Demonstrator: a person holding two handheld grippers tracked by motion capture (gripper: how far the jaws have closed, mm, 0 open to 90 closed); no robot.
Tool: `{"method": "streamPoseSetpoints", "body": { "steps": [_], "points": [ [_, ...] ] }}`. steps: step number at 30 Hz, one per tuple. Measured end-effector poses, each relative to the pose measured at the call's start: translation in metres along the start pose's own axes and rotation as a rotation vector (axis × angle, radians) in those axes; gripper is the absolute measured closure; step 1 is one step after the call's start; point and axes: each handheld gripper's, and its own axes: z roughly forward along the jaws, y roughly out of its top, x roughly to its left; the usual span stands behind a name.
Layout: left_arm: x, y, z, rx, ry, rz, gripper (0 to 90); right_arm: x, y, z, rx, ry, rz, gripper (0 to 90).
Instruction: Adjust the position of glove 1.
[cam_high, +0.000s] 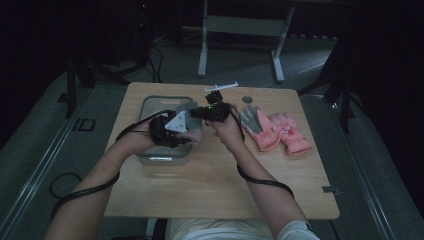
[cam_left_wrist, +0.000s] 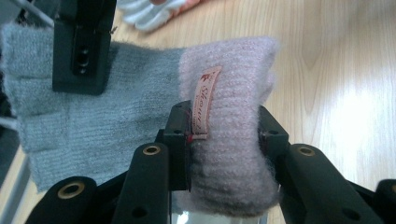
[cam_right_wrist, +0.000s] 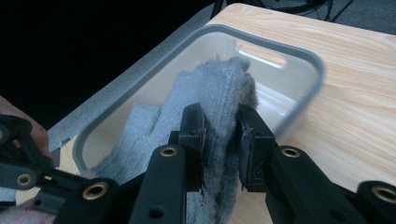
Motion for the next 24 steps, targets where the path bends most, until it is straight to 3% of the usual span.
{"method": "streamPoseSetpoints", "body": {
  "steps": [3,9,18,24],
  "points": [
    [0.003,-0.014,-0.005,0.02,-0.006,-0.023,64.6,0.009,0.004,0.015,0.005,0.012,-0.012,74.4],
    [0.01,-0.043,-0.008,0.051,-0.015,-0.012,64.4,0.018,0.005,0.048,0.021,0.041,-0.003,74.4],
    [0.023,-0.069,0.019,0.103,-0.068,-0.032,63.9,0.012,-0.001,0.088,0.089,0.001,0.007,74.4],
    [0.028,-0.073,0.037,0.148,-0.082,0.011,63.8,0.003,-0.002,0.104,0.134,-0.036,0.019,73.6]
  ]
}}
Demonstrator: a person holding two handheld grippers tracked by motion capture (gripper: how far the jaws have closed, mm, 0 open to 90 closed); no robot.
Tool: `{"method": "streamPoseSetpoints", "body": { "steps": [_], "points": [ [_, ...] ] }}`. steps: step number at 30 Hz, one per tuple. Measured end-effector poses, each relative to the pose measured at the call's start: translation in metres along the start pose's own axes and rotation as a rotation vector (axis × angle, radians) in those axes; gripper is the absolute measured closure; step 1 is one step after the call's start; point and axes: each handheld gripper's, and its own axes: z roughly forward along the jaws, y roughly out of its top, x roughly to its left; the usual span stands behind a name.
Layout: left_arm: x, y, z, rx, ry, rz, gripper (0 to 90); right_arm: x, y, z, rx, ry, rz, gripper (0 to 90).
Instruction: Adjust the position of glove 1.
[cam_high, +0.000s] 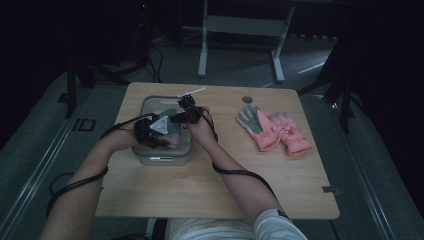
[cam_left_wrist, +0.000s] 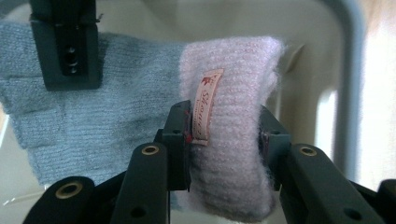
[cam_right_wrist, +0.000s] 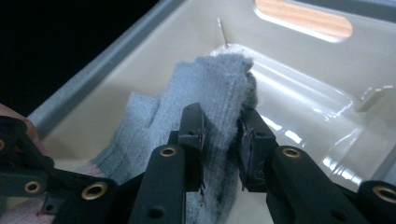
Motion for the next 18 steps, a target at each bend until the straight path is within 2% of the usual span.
{"method": "streamPoseSetpoints", "body": {
  "steps": [2,4,5,6,8,14,18],
  "points": [
    [0.002,0.0,0.006,0.027,0.004,0.016,63.7,-0.003,0.001,0.004,0.021,-0.005,0.001,71.4],
    [0.003,0.001,0.013,0.061,0.002,0.021,63.3,-0.005,0.001,0.007,0.034,-0.031,-0.019,66.1],
    [0.003,0.002,0.017,0.091,-0.009,0.016,63.1,-0.006,0.001,0.006,0.034,-0.044,-0.021,63.1],
    [0.003,0.003,0.021,0.111,-0.01,0.034,63.0,-0.007,0.001,0.005,0.027,-0.05,-0.022,61.9],
    [0.003,0.002,0.027,0.142,-0.029,0.04,63.2,-0.01,0.001,0.0,0.011,-0.062,-0.019,58.1],
    [0.005,0.002,0.035,0.161,-0.043,0.024,61.4,-0.016,-0.001,-0.017,-0.029,-0.05,-0.018,56.0],
    [0.005,0.003,0.035,0.168,-0.018,0.027,59.2,-0.015,-0.004,-0.028,-0.057,-0.031,-0.025,52.3]
  ]
}}
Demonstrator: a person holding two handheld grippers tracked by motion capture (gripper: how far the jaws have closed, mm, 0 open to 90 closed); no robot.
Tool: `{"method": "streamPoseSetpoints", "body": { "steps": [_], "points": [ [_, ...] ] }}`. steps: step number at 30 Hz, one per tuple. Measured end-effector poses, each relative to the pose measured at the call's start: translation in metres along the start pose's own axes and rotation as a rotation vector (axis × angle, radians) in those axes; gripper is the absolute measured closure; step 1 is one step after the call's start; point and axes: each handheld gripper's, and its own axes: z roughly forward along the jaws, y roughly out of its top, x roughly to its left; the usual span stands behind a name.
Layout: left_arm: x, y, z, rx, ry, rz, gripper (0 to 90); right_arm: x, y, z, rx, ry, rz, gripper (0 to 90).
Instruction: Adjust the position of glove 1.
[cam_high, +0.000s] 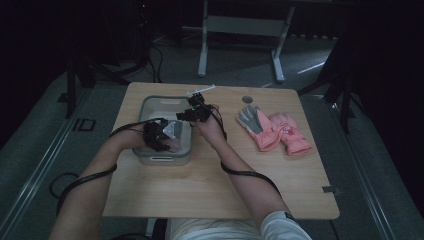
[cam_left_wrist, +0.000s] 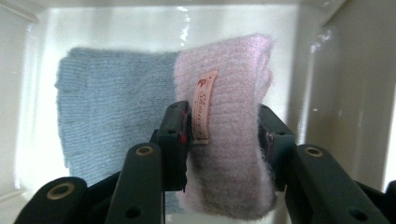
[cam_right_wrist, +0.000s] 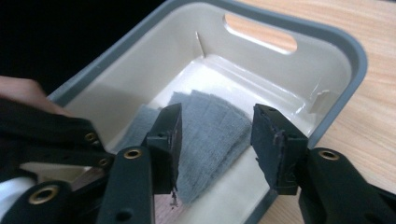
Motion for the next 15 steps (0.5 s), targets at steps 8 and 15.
{"method": "streamPoseSetpoints", "body": {
  "steps": [8,15],
  "points": [
    [0.003,0.001,-0.018,-0.004,0.043,-0.127,38.9,-0.005,-0.005,-0.025,-0.028,0.047,-0.018,39.9],
    [-0.003,0.007,-0.039,-0.04,0.071,-0.186,32.6,-0.009,-0.016,-0.045,-0.032,0.091,-0.045,28.7]
  ]
}}
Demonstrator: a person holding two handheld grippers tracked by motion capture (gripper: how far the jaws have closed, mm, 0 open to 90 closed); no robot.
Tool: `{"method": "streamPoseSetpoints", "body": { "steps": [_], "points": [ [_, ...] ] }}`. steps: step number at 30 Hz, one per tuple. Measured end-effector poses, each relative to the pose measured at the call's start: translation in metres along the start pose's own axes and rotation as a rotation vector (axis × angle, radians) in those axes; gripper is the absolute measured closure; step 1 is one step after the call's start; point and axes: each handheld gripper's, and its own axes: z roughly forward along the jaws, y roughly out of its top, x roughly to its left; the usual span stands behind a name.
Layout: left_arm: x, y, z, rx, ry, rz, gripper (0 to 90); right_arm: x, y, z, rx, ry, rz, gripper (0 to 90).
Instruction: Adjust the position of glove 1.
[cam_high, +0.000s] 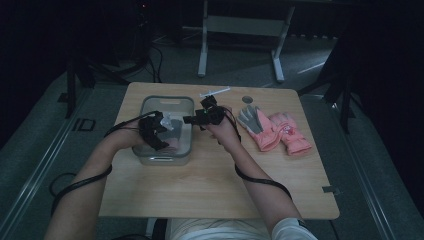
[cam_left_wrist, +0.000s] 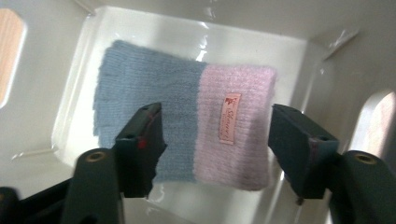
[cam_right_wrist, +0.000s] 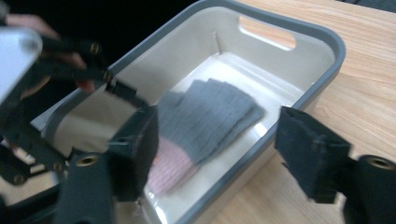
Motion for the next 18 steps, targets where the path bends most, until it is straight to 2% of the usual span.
{"method": "streamPoseSetpoints", "body": {
  "steps": [3,5,8,10,11,15,18],
  "points": [
    [-0.002,0.006,-0.007,-0.066,0.005,-0.051,24.7,-0.001,-0.005,-0.009,-0.008,0.026,-0.005,26.1],
    [-0.004,0.012,-0.01,-0.108,0.004,-0.081,19.8,-0.003,-0.007,-0.015,-0.018,0.025,-0.003,24.1],
    [-0.008,0.022,-0.014,-0.159,-0.018,-0.111,11.7,-0.007,-0.013,-0.024,-0.032,0.035,0.002,21.1],
    [-0.01,0.028,-0.015,-0.196,-0.055,-0.127,4.3,-0.011,-0.016,-0.03,-0.039,0.031,0.005,20.1],
    [-0.011,0.031,-0.015,-0.217,-0.058,-0.14,2.9,-0.013,-0.018,-0.033,-0.042,0.024,0.006,20.1],
    [-0.019,0.044,-0.013,-0.238,-0.079,-0.165,2.0,-0.022,-0.027,-0.045,-0.041,0.0,-0.016,19.5],
    [-0.026,0.054,-0.01,-0.255,-0.066,-0.163,1.7,-0.027,-0.032,-0.055,-0.048,-0.018,-0.057,17.2]
  ]
}}
